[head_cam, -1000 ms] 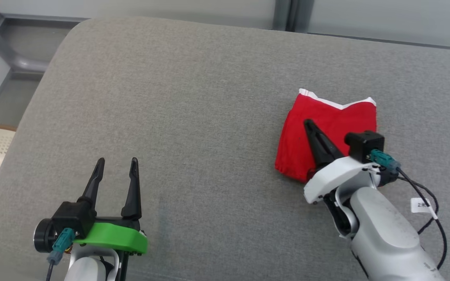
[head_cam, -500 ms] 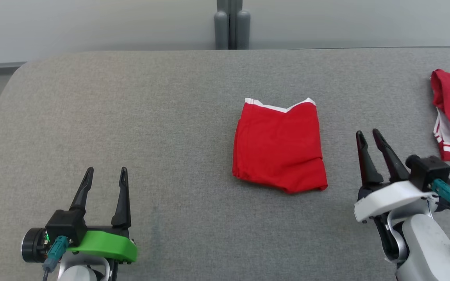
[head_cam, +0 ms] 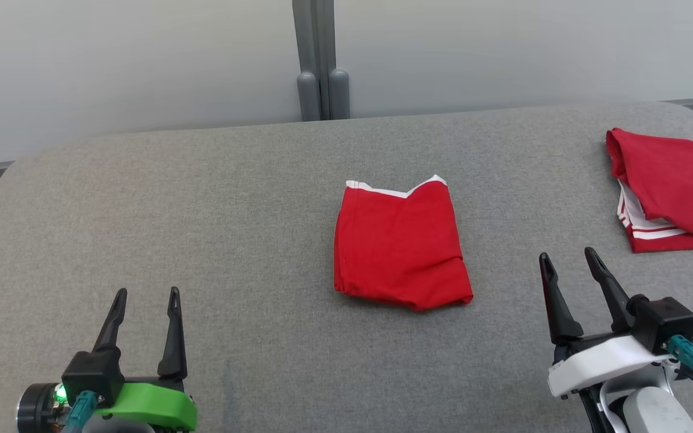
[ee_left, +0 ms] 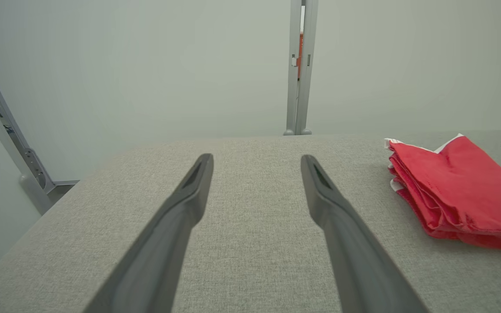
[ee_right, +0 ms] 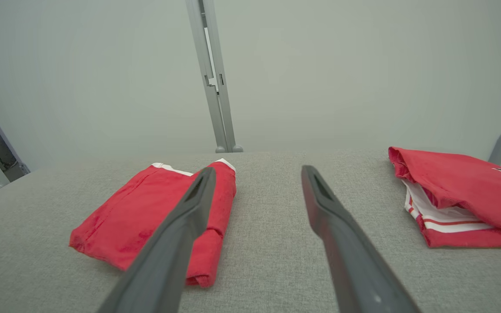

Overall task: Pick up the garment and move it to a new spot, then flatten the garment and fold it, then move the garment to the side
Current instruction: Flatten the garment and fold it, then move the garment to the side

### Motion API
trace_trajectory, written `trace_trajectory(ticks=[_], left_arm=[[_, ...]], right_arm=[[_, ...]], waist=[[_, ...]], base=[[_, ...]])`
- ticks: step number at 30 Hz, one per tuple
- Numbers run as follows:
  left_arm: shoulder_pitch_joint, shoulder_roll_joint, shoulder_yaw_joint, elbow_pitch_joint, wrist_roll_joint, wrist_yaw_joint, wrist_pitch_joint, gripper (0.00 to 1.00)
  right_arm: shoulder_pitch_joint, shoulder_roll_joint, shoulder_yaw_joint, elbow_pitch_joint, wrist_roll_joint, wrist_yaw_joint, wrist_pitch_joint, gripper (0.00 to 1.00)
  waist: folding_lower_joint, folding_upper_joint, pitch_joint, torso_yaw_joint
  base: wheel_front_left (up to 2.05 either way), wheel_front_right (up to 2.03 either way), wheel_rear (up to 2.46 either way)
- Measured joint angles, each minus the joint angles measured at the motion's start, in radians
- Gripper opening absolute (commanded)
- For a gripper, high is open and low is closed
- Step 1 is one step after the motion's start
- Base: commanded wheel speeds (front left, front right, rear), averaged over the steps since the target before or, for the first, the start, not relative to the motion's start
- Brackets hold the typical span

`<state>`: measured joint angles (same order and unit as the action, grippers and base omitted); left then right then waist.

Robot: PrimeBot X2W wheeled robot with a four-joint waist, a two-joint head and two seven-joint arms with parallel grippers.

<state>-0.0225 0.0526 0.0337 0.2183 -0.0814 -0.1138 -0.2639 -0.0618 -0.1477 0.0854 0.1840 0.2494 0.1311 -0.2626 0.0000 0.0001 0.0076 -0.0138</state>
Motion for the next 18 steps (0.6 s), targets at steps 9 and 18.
trace_trajectory(ticks=[9, 18], left_arm=[[0.017, 0.006, 0.01, -0.025, 0.018, 0.006, 0.0, 1.0], [0.027, 0.012, 0.011, -0.032, 0.024, 0.008, 0.0, 1.0]], right_arm=[[0.091, 0.022, -0.066, -0.059, -0.014, 0.0, 0.0, 1.0], [0.123, 0.037, -0.083, -0.071, -0.026, 0.0, 0.0, 1.0]], waist=[[0.0, 0.0, -0.019, 0.026], [0.0, 0.0, -0.031, 0.044]], base=[[0.0, 0.0, 0.0], [0.0, 0.0, 0.0]])
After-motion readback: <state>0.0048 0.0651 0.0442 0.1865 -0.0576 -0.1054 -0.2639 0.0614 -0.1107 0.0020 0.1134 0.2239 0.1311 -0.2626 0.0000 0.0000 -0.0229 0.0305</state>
